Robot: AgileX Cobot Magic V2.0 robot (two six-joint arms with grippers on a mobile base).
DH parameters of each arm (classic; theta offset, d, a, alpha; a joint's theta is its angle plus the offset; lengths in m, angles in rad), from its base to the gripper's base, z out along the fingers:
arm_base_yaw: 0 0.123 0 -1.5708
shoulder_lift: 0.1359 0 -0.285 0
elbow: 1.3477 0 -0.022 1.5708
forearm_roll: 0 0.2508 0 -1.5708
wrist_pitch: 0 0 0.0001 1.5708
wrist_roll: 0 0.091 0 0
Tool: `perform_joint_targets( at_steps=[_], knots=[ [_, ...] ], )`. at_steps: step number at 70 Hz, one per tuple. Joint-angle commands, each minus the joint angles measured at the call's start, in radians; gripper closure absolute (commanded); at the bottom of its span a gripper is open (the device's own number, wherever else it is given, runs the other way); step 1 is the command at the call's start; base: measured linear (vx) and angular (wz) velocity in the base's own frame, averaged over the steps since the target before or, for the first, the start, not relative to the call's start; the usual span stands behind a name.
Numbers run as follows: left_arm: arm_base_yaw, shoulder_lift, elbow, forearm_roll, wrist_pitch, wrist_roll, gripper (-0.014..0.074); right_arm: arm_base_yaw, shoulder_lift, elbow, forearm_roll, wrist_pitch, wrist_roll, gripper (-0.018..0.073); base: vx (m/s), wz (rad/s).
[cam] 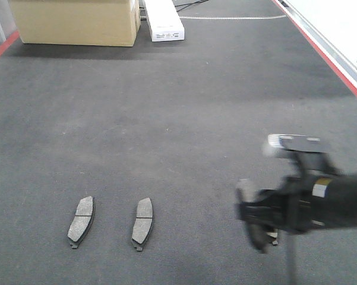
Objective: Move and align brake pads A on conveyor
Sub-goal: 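Move the right gripper's pad down toward the belt beside the pads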
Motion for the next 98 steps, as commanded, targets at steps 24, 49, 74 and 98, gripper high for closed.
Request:
perform_joint_targets(
  at_steps=[24,49,74,98],
  knots=[
    [-0.006,0.003,-0.027,0.005,-0.064,-0.008,0.0603,0.034,0.342,-0.200,0.013,-0.104,0.124,0.0459,0.00,0.00],
    [-0.006,0.003,-0.027,0.005,-0.064,-0.008,0.0603,0.034,0.413,-0.200,0.018,-0.175,0.128,0.0413,0.00,0.00],
    [-0.006,0.003,-0.027,0.005,-0.064,-0.008,0.0603,0.034,0.424,-0.200,0.018,-0.205,0.097,0.0252,0.00,0.00],
    [-0.006,0.003,-0.027,0.005,-0.064,-0.008,0.0603,0.034,0.424,-0.200,0.038,-0.204,0.095,0.0164,0.00,0.00]
  ],
)
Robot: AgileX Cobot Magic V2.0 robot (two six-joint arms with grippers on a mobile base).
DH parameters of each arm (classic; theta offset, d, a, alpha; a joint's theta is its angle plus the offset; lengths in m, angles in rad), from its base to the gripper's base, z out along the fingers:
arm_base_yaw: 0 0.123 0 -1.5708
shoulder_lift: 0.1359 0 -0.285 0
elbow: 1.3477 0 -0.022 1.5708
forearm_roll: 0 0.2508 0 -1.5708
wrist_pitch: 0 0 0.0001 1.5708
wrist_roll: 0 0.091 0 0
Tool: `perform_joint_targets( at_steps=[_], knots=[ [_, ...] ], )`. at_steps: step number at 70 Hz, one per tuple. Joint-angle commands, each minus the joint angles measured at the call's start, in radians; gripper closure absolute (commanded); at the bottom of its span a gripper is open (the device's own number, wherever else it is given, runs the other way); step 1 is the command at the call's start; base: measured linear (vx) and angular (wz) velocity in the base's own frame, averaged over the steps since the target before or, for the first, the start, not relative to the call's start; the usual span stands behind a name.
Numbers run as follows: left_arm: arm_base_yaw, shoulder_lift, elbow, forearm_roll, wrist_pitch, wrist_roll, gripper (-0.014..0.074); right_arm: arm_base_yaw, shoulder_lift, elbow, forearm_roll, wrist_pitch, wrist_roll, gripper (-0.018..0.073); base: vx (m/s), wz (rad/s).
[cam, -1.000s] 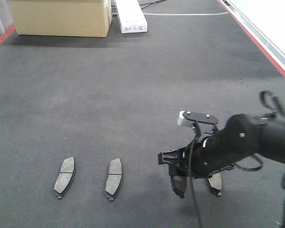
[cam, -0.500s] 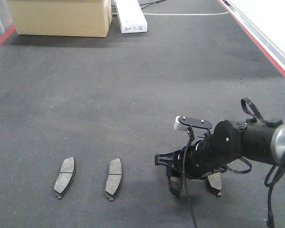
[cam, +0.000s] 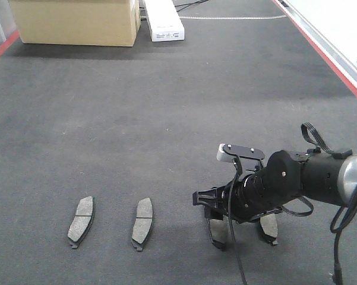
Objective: Move and align brake pads A on conveyor
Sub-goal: 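Set the pad on the belt, open the right gripper and lift away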
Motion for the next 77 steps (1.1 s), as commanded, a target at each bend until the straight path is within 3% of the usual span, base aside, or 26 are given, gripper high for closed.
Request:
perform_joint_targets(
  at_steps=[1,10,23,47,59,77],
  knots=[
    [-0.006,0.003,-0.027,0.004,-0.065,-0.008,0.0603,-0.001,-0.042,-0.028,0.013,-0.036,-0.011,0.0164,0.00,0.00],
    [-0.006,0.003,-0.027,0.004,-0.065,-0.008,0.0603,-0.001,-0.070,-0.028,0.007,-0.011,-0.011,0.0167,0.00,0.00],
    [-0.006,0.003,-0.027,0.004,-0.065,-0.008,0.0603,-0.002,-0.179,-0.028,-0.102,0.052,-0.009,0.0226,0.00,0.00],
    [-0.006,0.003,-0.027,0.004,-0.065,-0.008,0.0603,-0.002,-0.452,-0.025,-0.238,0.122,-0.007,0.0571,0.00,0.00],
    [-0.006,0.003,-0.027,0.004,-0.065,-0.008,0.0603,-0.002,-0.616,0.026,-0.306,0.077,-0.007,0.0567,0.00,0.00],
    [-0.006,0.003,-0.027,0.004,-0.065,-0.008,0.0603,-0.002,-0.917,0.310,-0.405,-0.053,-0.011,0.0564,0.00,0.00]
  ],
)
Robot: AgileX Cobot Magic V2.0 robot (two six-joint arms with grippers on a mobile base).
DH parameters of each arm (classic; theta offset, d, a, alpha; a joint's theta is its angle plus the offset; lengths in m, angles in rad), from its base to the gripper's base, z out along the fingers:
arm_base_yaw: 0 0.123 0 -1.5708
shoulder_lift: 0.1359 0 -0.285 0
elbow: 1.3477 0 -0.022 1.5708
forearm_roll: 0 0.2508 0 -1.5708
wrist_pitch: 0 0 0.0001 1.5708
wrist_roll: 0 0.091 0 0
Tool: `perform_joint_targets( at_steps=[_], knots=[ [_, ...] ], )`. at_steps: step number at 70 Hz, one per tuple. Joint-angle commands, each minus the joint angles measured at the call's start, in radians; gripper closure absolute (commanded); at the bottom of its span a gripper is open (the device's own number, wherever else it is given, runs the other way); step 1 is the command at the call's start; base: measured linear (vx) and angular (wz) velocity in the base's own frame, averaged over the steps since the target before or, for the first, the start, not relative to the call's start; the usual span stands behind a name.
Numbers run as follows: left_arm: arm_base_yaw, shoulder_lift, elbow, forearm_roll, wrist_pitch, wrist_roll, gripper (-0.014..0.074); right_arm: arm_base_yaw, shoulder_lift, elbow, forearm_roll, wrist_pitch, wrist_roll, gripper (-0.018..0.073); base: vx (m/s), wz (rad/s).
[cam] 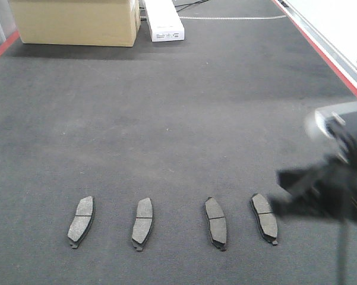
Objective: Move and align brake pads A on conveyor
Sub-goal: 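Set the pad on the belt, open the right gripper and lift away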
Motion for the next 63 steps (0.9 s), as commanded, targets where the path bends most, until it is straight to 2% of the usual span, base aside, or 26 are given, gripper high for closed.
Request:
perform_joint_targets(
  at_steps=[1,17,30,63],
  knots=[
    [-0.006,0.003,-0.027,0.004,-0.066,-0.008,0.0603,-0.002,-0.113,0.055,-0.057,-0.090,-0.011,0.0563,0.00,0.00],
    [-0.006,0.003,-0.027,0.004,-0.066,-0.008,0.0603,-0.002,-0.417,0.225,-0.065,-0.087,-0.013,0.0563,0.00,0.00],
    [-0.006,0.003,-0.027,0.004,-0.066,-0.008,0.0603,-0.002,-0.609,0.289,-0.066,-0.092,-0.013,0.0563,0.00,0.00],
    [-0.006,0.003,-0.027,0.004,-0.066,-0.008,0.0603,-0.002,-0.657,0.312,-0.074,-0.126,-0.012,0.0563,0.00,0.00]
  ],
)
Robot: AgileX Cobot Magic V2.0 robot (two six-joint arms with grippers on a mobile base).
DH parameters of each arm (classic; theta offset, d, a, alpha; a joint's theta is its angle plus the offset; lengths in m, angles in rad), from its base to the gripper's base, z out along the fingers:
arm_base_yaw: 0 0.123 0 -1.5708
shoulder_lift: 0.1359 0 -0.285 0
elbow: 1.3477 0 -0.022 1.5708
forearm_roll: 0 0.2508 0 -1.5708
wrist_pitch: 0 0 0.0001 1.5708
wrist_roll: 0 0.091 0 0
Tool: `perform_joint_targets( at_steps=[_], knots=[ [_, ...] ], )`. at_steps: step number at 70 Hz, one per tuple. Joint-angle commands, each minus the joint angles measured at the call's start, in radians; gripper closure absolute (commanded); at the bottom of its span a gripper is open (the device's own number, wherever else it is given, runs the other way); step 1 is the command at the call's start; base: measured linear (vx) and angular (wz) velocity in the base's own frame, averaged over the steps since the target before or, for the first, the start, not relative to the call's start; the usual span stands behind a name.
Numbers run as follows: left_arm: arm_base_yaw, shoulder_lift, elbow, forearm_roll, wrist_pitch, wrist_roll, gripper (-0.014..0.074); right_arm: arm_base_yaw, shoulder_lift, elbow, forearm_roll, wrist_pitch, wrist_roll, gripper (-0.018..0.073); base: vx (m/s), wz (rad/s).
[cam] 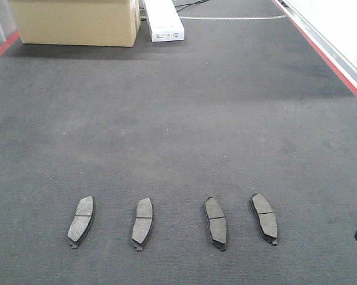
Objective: Move and align brake pads A on conveyor
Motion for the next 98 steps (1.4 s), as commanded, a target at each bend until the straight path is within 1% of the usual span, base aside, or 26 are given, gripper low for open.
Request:
perform_joint_targets(
  at_steps=[1,64,70,78,80,84,98],
  knots=[
    [-0.006,0.003,-0.027,0.004,-0.068,-0.008,0.0603,-0.002,0.008,-0.027,-0.014,-0.078,-0.009,0.0563,0.00,0.00],
    [-0.006,0.003,-0.027,-0.002,-0.073,-0.006,0.0603,-0.002,0.008,-0.027,-0.014,-0.078,-0.009,0.0563,0.00,0.00],
    [-0.006,0.003,-0.027,-0.019,-0.087,0.021,0.0603,-0.002,0.008,-0.027,-0.014,-0.078,-0.009,0.0563,0.00,0.00],
    [-0.006,0.003,-0.027,-0.086,-0.118,0.120,0.0603,-0.002,0.008,-0.027,-0.014,-0.078,-0.009,0.0563,0.00,0.00],
    [-0.006,0.003,-0.027,-0.110,-0.128,0.140,0.0603,-0.002,0.008,-0.027,-0.014,-0.078,-0.009,0.0563,0.00,0.00],
    [-0.006,0.003,-0.027,-0.131,-0.143,0.171,0.0603,-0.002,0.008,-0.027,-0.014,-0.078,-0.009,0.0563,0.00,0.00],
    [-0.005,-0.017,-0.025,-0.131,-0.198,0.171,0.0603,-0.002,0.008,-0.027,-0.014,-0.078,-0.009,0.0563,0.00,0.00]
  ],
)
